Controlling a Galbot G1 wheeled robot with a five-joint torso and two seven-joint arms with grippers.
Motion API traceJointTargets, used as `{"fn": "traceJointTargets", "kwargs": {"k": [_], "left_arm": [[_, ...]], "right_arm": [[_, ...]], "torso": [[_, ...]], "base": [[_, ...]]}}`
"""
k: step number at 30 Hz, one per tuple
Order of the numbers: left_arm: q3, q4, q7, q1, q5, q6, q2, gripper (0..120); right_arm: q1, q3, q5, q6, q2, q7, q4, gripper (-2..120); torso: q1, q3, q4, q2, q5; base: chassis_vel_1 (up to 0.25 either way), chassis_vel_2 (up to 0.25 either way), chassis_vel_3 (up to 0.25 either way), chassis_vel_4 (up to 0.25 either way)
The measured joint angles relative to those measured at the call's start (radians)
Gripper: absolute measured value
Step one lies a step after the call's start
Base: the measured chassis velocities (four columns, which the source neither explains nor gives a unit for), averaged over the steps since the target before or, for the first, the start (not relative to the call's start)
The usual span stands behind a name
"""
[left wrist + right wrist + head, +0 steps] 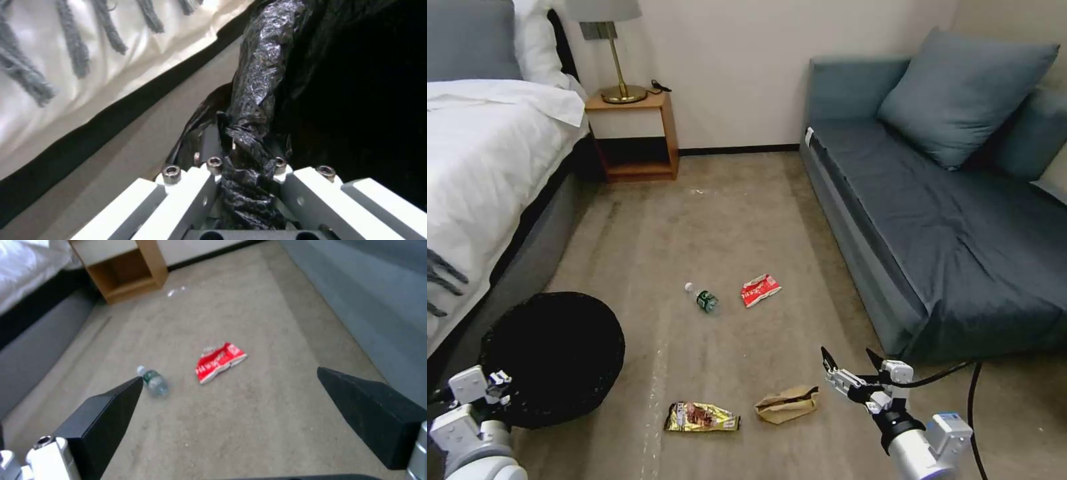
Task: Pick up the trash bin, then pick up the garbage on the floor and place it into the trash bin.
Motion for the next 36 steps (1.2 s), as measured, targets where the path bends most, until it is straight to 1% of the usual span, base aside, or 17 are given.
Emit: {"fn": "traceJointTargets", "kwargs": {"k": [2, 6, 7, 11, 12, 14, 15, 18, 19, 22, 23, 26, 27, 30, 31, 34, 36], "left_arm": [[0.001, 0.002, 0.001, 0.000, 0.000, -0.003, 0.000, 3], [-0.002, 0.006, 0.008, 0.016, 0.008, -0.029, 0.001, 3], [-0.002, 0.006, 0.008, 0.016, 0.008, -0.029, 0.001, 3], [-0.012, -0.024, 0.010, 0.060, 0.043, -0.078, -0.011, 3], [-0.012, -0.024, 0.010, 0.060, 0.043, -0.078, -0.011, 3], [0.001, -0.035, 0.010, 0.056, 0.068, -0.080, -0.023, 3], [0.001, -0.035, 0.010, 0.056, 0.068, -0.080, -0.023, 3], [0.009, -0.040, 0.011, 0.055, 0.096, -0.080, -0.039, 3], [0.009, -0.040, 0.011, 0.055, 0.096, -0.080, -0.039, 3], [0.008, -0.051, 0.010, 0.059, 0.111, -0.081, -0.050, 3], [0.008, -0.051, 0.010, 0.059, 0.111, -0.081, -0.050, 3], [-0.003, -0.088, 0.009, 0.080, 0.133, -0.084, -0.060, 3], [-0.003, -0.088, 0.009, 0.080, 0.133, -0.084, -0.060, 3], [-0.007, -0.138, 0.007, 0.103, 0.164, -0.088, -0.078, 3], [-0.007, -0.138, 0.007, 0.103, 0.164, -0.088, -0.078, 3], [-0.004, -0.164, 0.007, 0.114, 0.204, -0.096, -0.105, 3], [-0.004, -0.169, 0.007, 0.118, 0.213, -0.098, -0.112, 3]], "right_arm": [[0.010, 0.004, 0.009, 0.001, -0.013, -0.003, -0.017, 100], [0.101, 0.031, 0.050, 0.001, -0.136, -0.056, -0.129, 100], [0.101, 0.031, 0.050, 0.001, -0.136, -0.056, -0.129, 100], [0.198, 0.000, 0.054, 0.002, -0.233, -0.103, -0.214, 100], [0.198, 0.000, 0.054, 0.002, -0.233, -0.103, -0.214, 100], [0.309, -0.075, 0.055, 0.002, -0.281, -0.118, -0.301, 100], [0.309, -0.075, 0.055, 0.002, -0.281, -0.118, -0.301, 100], [0.462, -0.206, 0.051, 0.006, -0.327, -0.147, -0.444, 100], [0.462, -0.206, 0.051, 0.006, -0.327, -0.147, -0.444, 100], [0.643, -0.340, 0.045, 0.011, -0.319, -0.168, -0.601, 100], [0.643, -0.340, 0.045, 0.011, -0.319, -0.168, -0.601, 100], [0.799, -0.463, 0.049, 0.004, -0.272, -0.190, -0.738, 100], [0.799, -0.463, 0.049, 0.004, -0.272, -0.190, -0.738, 100], [0.919, -0.574, 0.049, -0.010, -0.213, -0.222, -0.873, 100], [0.919, -0.574, 0.049, -0.010, -0.213, -0.222, -0.873, 100], [1.015, -0.679, 0.052, -0.028, -0.148, -0.231, -0.983, 100], [1.041, -0.713, 0.052, -0.033, -0.128, -0.233, -1.010, 100]], "torso": [[0.000, 0.000, -0.0001, 0.000, 0.0001], [0.000, 0.000, 0.0000, 0.000, 0.0001], [0.000, 0.000, 0.0000, 0.000, 0.0001], [0.000, 0.000, 0.0001, 0.000, 0.0002], [0.000, 0.000, 0.0001, 0.000, 0.0002], [0.000, 0.000, 0.0000, 0.000, 0.0004], [0.000, 0.000, 0.0000, 0.000, 0.0004], [0.000, 0.000, 0.0003, 0.000, 0.0002], [0.000, 0.000, 0.0003, 0.000, 0.0002], [0.000, 0.000, 0.0000, 0.000, -0.0002], [0.000, 0.000, 0.0000, 0.000, -0.0002], [0.000, 0.000, 0.0004, 0.000, 0.0000], [0.000, 0.000, 0.0004, 0.000, 0.0000], [0.000, 0.000, -0.0001, 0.000, 0.0001], [0.000, 0.000, -0.0001, 0.000, 0.0001], [0.000, 0.000, 0.0001, 0.000, -0.0002], [0.000, 0.000, 0.0001, 0.000, -0.0001]], "base": [[0.000, 0.000, 0.000, 0.000], [0.000, 0.000, 0.000, 0.000], [0.000, 0.000, 0.000, 0.000], [0.000, 0.000, 0.000, 0.000], [0.000, 0.000, 0.000, 0.000], [0.000, 0.000, 0.000, 0.000], [0.000, 0.000, 0.000, 0.000], [0.000, 0.000, 0.000, 0.000], [0.000, 0.000, 0.000, 0.000], [0.000, 0.000, 0.000, 0.000], [0.000, 0.000, 0.000, 0.000], [0.000, 0.000, 0.000, 0.000], [0.000, 0.000, 0.000, 0.000], [0.000, 0.000, 0.000, 0.000], [0.000, 0.000, 0.000, 0.000], [0.000, 0.000, 0.000, 0.000], [0.000, 0.000, 0.000, 0.000]]}}
